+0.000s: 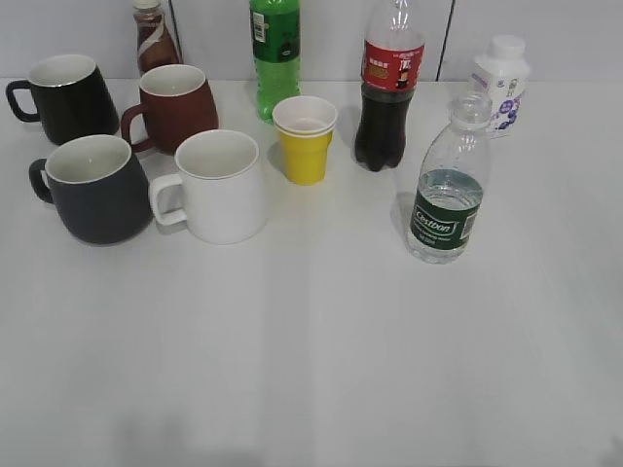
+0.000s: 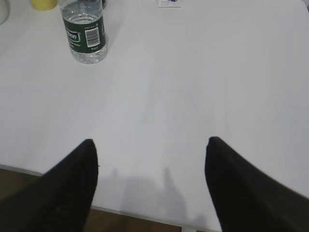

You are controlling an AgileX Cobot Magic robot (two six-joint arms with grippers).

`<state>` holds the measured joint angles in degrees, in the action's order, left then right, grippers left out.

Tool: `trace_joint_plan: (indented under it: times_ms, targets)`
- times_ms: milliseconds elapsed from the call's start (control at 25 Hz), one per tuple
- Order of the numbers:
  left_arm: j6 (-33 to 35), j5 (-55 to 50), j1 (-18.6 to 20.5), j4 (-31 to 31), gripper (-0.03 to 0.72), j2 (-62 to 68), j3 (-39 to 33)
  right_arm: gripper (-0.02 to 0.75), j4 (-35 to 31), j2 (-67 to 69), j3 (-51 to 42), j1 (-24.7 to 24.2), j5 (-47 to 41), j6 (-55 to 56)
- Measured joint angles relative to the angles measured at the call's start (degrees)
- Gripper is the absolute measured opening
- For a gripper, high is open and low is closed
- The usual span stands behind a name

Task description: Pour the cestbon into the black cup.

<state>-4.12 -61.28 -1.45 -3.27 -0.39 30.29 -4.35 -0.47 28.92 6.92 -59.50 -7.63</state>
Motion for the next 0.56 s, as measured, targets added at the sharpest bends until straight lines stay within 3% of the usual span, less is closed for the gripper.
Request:
trace_joint_plan:
  times_ms: [560]
  targets:
    - [0.00, 0.00, 0.00, 0.00, 0.239, 0.00, 0.00, 0.519, 0.00, 0.00, 0.00, 0.00, 0.00, 0.00]
